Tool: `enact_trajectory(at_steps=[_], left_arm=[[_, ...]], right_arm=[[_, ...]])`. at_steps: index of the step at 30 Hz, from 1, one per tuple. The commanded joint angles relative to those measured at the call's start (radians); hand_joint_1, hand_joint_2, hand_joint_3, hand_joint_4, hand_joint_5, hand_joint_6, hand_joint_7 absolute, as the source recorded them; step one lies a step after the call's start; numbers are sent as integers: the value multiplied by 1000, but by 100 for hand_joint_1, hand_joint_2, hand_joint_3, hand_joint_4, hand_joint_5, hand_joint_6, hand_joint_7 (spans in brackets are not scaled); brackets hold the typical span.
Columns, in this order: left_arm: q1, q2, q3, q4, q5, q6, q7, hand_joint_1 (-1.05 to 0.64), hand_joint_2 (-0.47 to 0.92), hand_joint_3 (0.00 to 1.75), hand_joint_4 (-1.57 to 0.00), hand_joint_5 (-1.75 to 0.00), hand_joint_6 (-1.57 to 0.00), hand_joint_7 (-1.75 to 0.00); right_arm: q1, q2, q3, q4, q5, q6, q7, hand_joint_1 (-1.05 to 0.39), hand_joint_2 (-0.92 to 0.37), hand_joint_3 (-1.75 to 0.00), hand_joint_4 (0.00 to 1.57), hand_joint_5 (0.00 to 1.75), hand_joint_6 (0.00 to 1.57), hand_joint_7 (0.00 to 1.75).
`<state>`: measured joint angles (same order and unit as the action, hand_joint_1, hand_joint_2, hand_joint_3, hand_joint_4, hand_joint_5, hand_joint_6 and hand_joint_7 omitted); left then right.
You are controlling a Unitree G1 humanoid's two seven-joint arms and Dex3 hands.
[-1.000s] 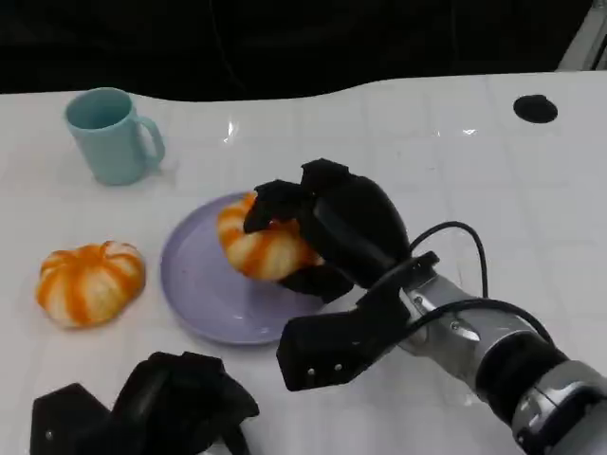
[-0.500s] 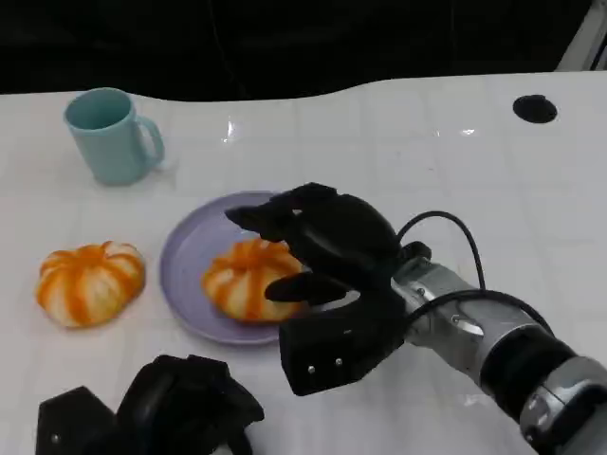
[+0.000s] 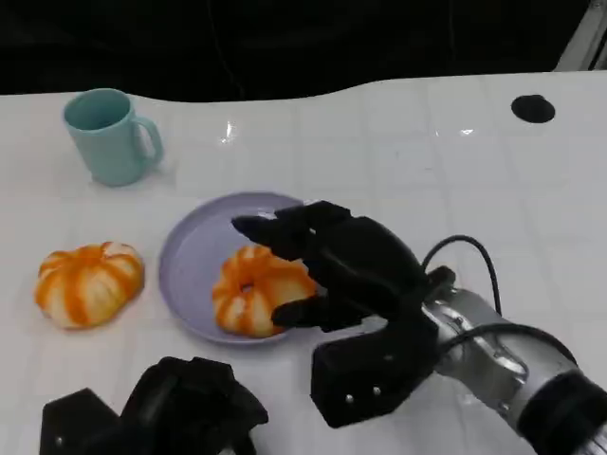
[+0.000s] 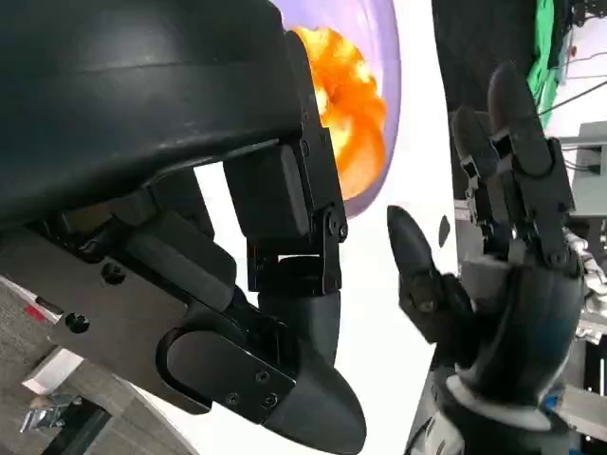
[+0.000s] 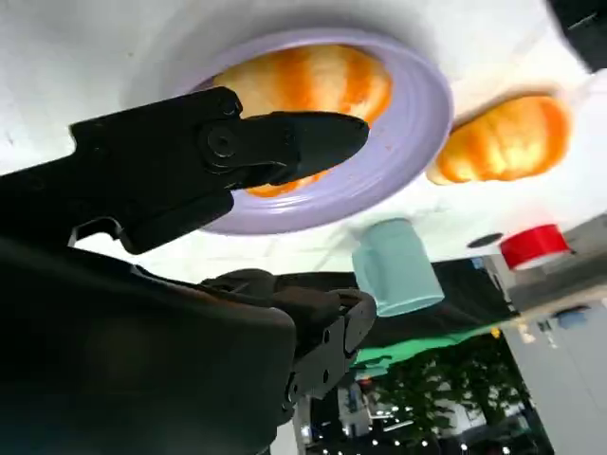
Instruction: Grasp the bread from the table and place it into the plate.
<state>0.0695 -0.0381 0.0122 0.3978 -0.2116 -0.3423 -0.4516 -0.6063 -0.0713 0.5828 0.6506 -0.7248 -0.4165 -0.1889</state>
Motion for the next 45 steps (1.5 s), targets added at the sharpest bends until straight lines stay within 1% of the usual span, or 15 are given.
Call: enact_trajectory(at_steps=[1, 4, 9, 10, 13, 15, 18, 20, 23, 26, 28, 32, 35, 42, 45], left_arm=[[6, 4, 4, -4, 0, 0, 15, -105, 79, 1, -150, -93, -157, -46], [0, 2, 3, 5, 9, -8, 25, -105, 79, 0, -150, -93, -157, -47], [-9, 0, 3, 9, 4, 1, 28, -105, 79, 0, -151, -93, -157, -49], [-11, 0, 3, 12, 5, 0, 28, -105, 78, 0, -151, -93, -157, -49], [-16, 2, 4, 22, 4, -7, 21, -105, 78, 0, -150, -92, -157, -49], [-18, 2, 5, 24, 1, -8, 18, -105, 78, 0, -150, -92, -157, -50], [-16, 2, 5, 21, -1, -6, 18, -105, 79, 0, -150, -92, -157, -49], [-16, 3, 5, 17, 0, -2, 19, -105, 78, 0, -150, -92, -157, -49], [-14, 2, 4, 13, -1, 0, 20, -105, 78, 0, -151, -92, -157, -49], [-15, 1, 5, 14, -5, 2, 18, -105, 78, 0, -151, -92, -157, -49], [-16, 1, 5, 13, -5, 4, 20, -105, 78, 0, -151, -92, -157, -49], [-17, -1, 2, 11, -2, 5, 22, -105, 78, 0, -151, -92, -157, -49], [-19, 0, 0, 13, 5, 1, 26, -105, 78, 0, -151, -92, -157, -49], [-27, -1, 3, 25, -1, 2, 20, -105, 78, 0, -151, -91, -157, -48], [-28, 0, 3, 30, 0, -11, 17, -105, 78, 0, -151, -91, -157, -47]], right_arm=[[64, -42, -52, -57, 55, -79, -38, -65, -92, -27, 25, 51, 38, 8], [112, -62, -95, -89, 118, -142, -30, -58, -92, -25, 27, 64, 45, 10], [208, -82, -171, -198, 279, -154, 86, -54, -92, -26, 32, 79, 53, 14], [231, -84, -187, -221, 317, -157, 109, -51, -92, -26, 34, 92, 59, 19], [288, -84, -231, -258, 416, -196, 155, -45, -92, -26, 44, 107, 69, 28], [315, -80, -255, -268, 463, -218, 178, -39, -92, -24, 50, 115, 72, 36], [356, -82, -290, -284, 529, -250, 213, -32, -90, -27, 55, 126, 64, 70], [384, -86, -313, -294, 561, -260, 233, -28, -75, -56, 57, 140, 60, 94], [420, -98, -342, -300, 577, -283, 252, -26, -57, -92, 62, 153, 67, 109], [449, -107, -368, -295, 583, -315, 265, -22, -52, -105, 65, 158, 74, 112], [466, -110, -382, -290, 594, -334, 278, -19, -50, -112, 67, 155, 77, 112], [507, -125, -410, -299, 605, -347, 301, -22, -47, -120, 75, 166, 82, 117], [545, -139, -429, -306, 599, -353, 309, -26, -46, -116, 81, 174, 82, 125], [631, -151, -460, -307, 634, -369, 339, -32, -55, -106, 78, 175, 77, 138], [668, -144, -470, -332, 657, -351, 352, -33, -56, -105, 78, 175, 75, 142]])
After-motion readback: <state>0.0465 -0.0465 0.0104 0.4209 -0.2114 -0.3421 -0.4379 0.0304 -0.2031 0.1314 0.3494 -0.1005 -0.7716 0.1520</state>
